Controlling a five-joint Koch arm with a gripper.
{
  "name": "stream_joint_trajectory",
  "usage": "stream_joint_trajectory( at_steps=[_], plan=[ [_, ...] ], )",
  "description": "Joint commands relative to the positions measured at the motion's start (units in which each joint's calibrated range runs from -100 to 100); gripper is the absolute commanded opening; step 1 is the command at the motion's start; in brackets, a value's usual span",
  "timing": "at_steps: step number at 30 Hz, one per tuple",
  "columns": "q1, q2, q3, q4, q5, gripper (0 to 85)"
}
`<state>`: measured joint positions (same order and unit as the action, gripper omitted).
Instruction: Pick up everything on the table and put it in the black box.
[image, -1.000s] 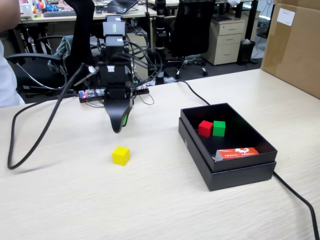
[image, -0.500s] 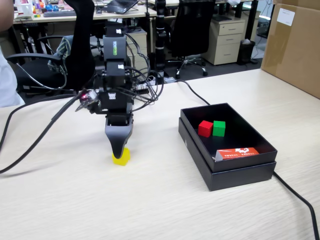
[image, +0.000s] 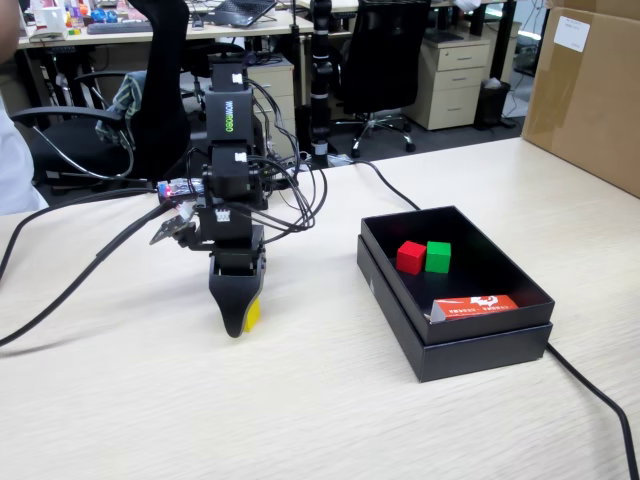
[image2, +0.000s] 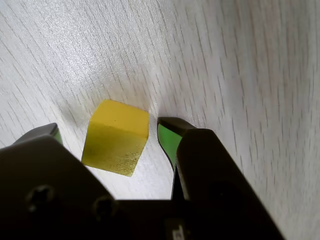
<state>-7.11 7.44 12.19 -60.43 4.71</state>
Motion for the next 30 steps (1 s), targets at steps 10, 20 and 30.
stream_joint_trajectory(
  at_steps=[10,20,30],
  plan=[
    [-0.2,-5.8,3.9,-1.5,0.5,0.8],
    [12.7,-36.2,14.4,-6.3,0.4,0.8],
    [22.6,9.3,53.5,-6.3,-4.0,0.9]
  ],
)
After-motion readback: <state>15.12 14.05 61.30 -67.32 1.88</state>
